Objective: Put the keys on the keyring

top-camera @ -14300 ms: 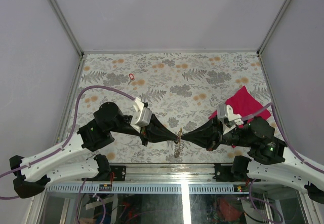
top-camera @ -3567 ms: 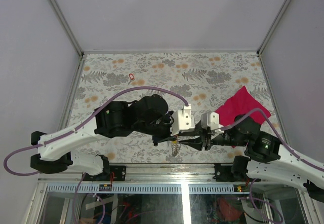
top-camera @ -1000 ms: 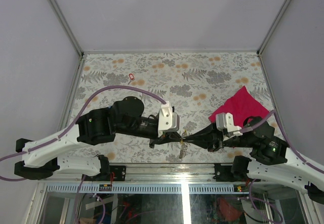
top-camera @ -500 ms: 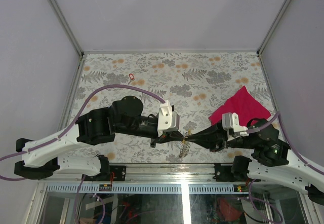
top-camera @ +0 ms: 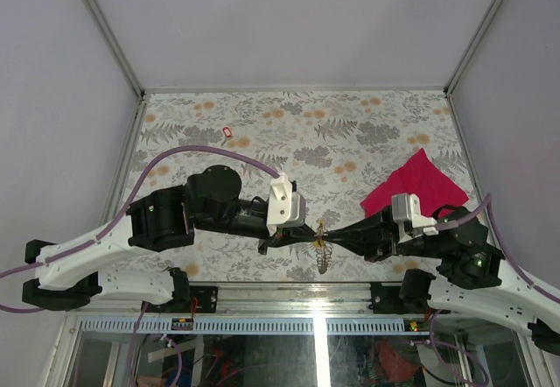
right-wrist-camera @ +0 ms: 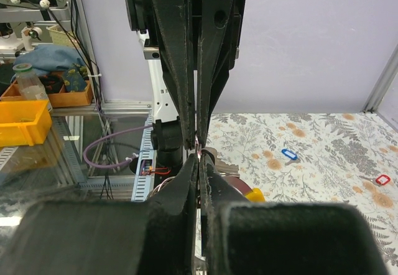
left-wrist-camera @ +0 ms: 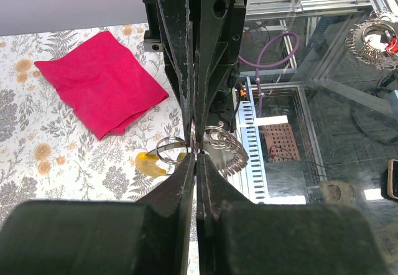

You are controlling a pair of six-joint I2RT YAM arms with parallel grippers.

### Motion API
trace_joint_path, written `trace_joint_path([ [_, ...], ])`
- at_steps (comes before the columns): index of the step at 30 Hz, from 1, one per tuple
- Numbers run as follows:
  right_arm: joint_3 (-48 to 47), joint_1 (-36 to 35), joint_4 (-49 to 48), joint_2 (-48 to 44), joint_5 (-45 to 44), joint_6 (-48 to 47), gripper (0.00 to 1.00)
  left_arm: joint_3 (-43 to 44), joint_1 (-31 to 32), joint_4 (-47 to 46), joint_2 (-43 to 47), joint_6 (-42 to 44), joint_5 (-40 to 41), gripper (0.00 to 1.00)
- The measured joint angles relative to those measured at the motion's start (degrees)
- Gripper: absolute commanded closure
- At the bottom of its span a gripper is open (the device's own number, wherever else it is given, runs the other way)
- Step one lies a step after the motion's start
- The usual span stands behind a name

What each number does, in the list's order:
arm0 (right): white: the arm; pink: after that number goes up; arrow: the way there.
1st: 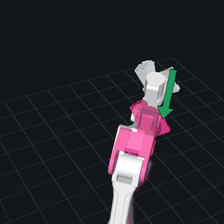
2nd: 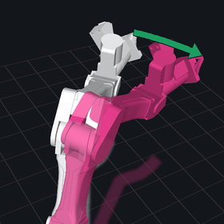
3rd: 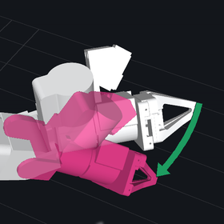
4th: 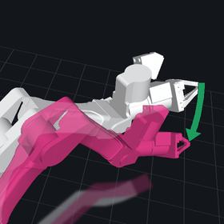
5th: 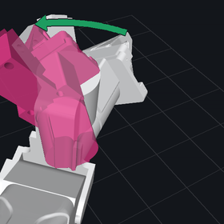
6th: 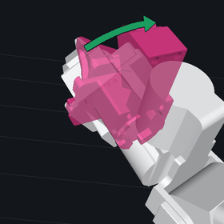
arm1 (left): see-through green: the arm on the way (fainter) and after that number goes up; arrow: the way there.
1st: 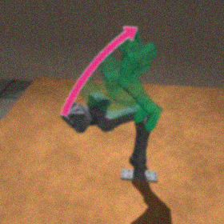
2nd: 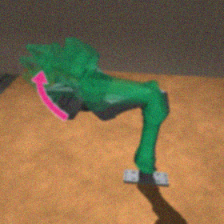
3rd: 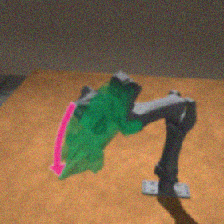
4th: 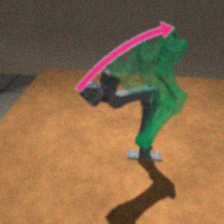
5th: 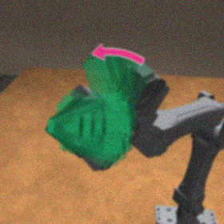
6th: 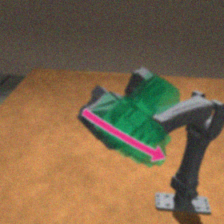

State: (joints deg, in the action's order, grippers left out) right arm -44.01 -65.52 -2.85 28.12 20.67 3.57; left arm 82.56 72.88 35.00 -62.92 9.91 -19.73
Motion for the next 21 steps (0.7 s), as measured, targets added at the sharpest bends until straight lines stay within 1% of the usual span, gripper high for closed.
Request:
trace_joint_path([
  [8,1.03,0.00,-1.88,-0.66,-0.52,1.11,1.00,-1.11,0.07,-1.68,0.70,-0.07,-0.09,0.98],
  [21,7.26,0.00,-12.44,-2.91,-2.62,6.01,1.00,-8.31,0.04,-10.01,3.87,-2.69,-0.26,0.97],
])
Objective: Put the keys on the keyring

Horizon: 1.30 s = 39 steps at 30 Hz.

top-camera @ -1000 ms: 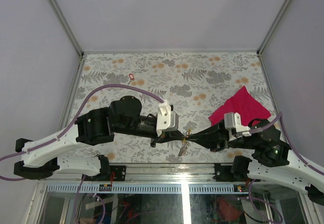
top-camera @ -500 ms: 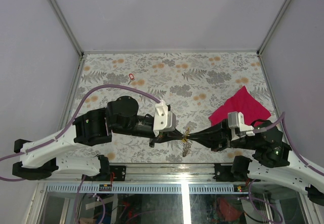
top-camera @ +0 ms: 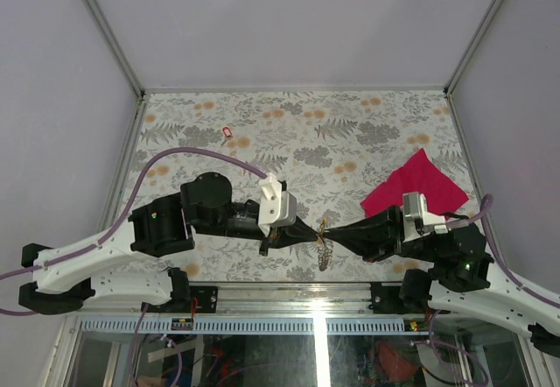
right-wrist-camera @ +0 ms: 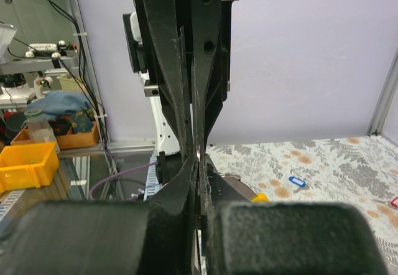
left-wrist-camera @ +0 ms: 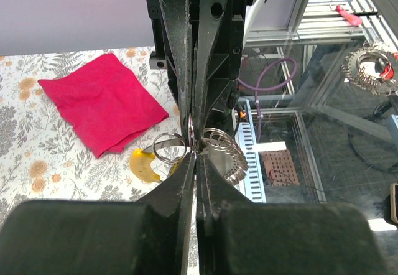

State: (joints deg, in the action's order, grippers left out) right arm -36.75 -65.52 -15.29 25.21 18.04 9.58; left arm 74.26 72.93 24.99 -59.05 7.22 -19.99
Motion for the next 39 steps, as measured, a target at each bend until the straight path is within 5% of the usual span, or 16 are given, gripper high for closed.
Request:
trace_joint_path([
  [17,1.70,0.00,-10.27,0.81,-2.08,2.49,1.00,-4.52,0.07,-6.08,1.88,-3.15,-0.17,0.77],
  [39,1.68,0.00,-9.77,0.83,-1.14,2.21,1.00,-7.93,0.07,-15.39,4.24,-4.59,2.51,0.73],
])
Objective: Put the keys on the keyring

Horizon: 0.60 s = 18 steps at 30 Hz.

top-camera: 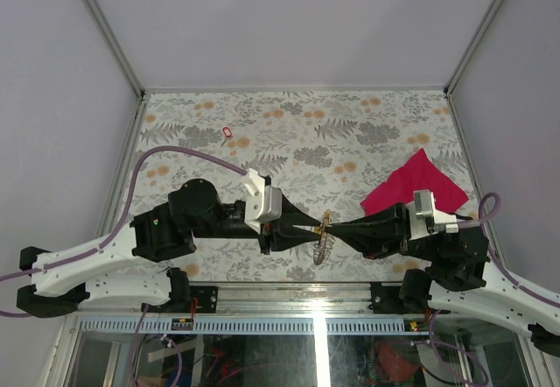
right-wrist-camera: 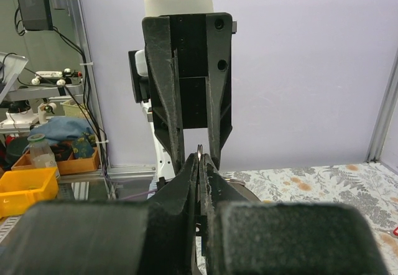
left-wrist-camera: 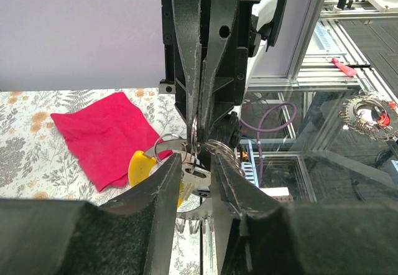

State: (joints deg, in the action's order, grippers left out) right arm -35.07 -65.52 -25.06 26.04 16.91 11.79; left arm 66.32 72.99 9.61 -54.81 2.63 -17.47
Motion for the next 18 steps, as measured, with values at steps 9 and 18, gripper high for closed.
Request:
trace_joint_path([
  [9,-0.37,0.00,0.17,0.85,1.73,-0.02,1.00,-0.04,0.00,-0.70,-0.33,-0.02,0.70,0.72],
  [18,-0.46,0.00,0.33,0.96,2.23,-0.24,1.00,-0.04,0.00,-0.76,-1.05,-0.02,0.76,0.77],
])
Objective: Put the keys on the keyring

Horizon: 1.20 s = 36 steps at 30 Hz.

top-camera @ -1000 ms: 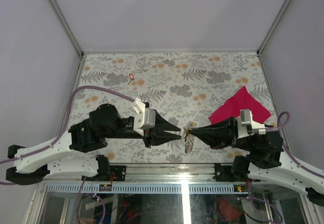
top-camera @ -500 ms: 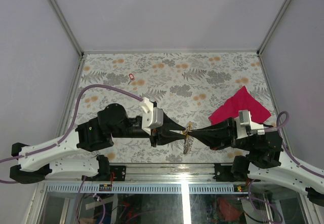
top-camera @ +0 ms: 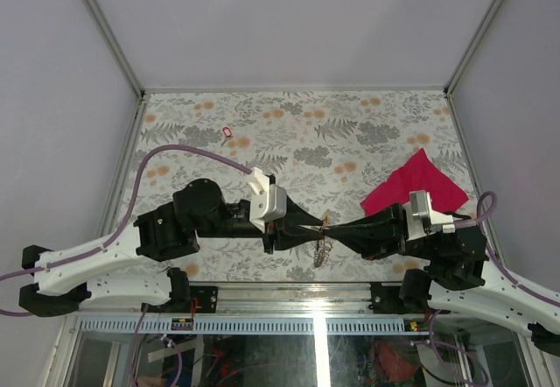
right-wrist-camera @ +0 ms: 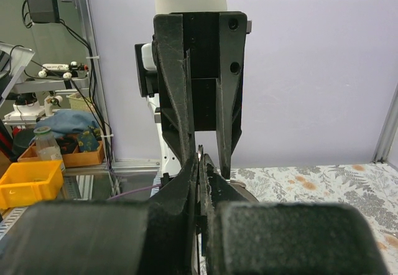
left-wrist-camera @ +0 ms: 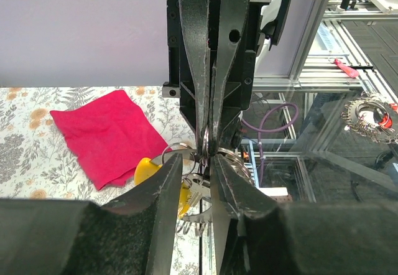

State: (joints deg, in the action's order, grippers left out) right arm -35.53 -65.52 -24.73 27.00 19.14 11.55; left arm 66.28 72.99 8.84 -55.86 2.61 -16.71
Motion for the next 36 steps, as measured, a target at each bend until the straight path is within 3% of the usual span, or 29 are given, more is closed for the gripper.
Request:
trace_joint_path([
  [6,0.00,0.00,0.11,0.00,-0.09,-0.26,1.00,0.00,0.00,0.07,-0.72,-0.17,-0.57,1.00],
  [12,-0.07,0.00,0.04,0.00,0.00,-0.57,0.99,0.11,0.00,0.20,-0.70,-0.28,-0.94,1.00],
  [19,-0.90,0.00,4.20,-0.92,-0.28,-1.73,0.76,2.54,0.00,5.07,-1.66,0.00,-0.74,1.00],
  [26,-7.82,0.00,17.16,-2.75,-2.16,-5.97,0.70,10.56,0.00,18.25,-4.15,1.99,1.86,1.00],
  [36,-10.62,0.00,31.80,-0.31,-3.26,-9.97,0.68,29.22,0.00,41.68,-19.12,6.58,5.88,1.00],
])
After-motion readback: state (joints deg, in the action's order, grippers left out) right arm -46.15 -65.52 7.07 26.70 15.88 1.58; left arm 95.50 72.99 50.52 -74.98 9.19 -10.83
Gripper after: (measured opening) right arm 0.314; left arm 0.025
